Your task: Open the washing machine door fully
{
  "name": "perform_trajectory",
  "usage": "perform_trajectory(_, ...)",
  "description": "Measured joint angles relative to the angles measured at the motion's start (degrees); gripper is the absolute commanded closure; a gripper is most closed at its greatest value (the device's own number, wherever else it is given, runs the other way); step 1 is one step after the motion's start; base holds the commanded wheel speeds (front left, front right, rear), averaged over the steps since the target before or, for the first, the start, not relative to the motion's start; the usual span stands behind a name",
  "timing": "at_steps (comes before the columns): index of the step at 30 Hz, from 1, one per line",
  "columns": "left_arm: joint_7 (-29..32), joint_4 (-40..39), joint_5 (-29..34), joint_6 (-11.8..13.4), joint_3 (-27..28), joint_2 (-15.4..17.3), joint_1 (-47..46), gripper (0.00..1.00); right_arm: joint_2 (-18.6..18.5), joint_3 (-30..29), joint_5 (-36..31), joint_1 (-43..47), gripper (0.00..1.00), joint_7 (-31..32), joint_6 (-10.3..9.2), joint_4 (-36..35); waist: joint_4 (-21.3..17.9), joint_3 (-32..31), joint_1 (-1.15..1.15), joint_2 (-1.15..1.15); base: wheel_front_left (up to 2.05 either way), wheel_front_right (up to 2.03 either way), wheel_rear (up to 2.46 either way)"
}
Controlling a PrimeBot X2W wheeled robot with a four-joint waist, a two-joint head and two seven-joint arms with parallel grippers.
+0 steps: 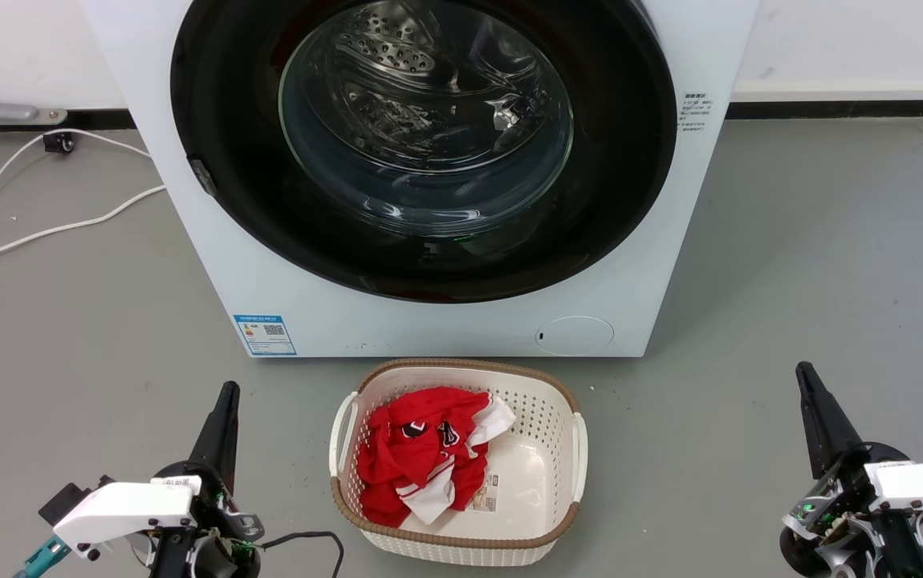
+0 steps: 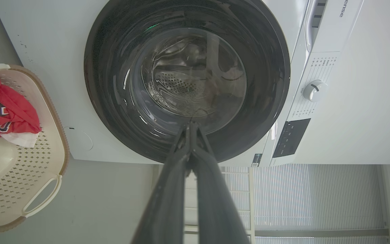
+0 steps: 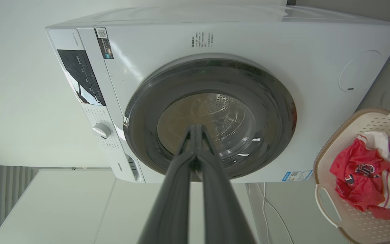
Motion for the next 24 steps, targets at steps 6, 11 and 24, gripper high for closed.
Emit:
perform_trajectory(6, 0.0, 0.0, 0.0, 0.0, 0.0, 0.0, 0.0, 1.0, 0.0, 0.0, 0.0, 0.0, 1.0, 0.0, 0.0, 0.0, 0.0, 0.0, 0.0, 0.0, 0.0, 0.0, 0.0)
perform_trajectory(11, 0.0, 0.0, 0.0, 0.0, 0.0, 0.0, 0.0, 1.0, 0.0, 0.0, 0.0, 0.0, 1.0, 0.0, 0.0, 0.0, 0.0, 0.0, 0.0, 0.0, 0.0, 0.0, 0.0)
perform_trajectory(24, -2.2, 0.7, 1.9, 0.1, -1.7, -0.2, 1.4, 0.0, 0.1, 0.9, -1.6, 1.8, 0.0, -2.1, -0.01, 0.2, 0.0, 0.0, 0.0, 0.0, 0.0, 0.0, 0.0)
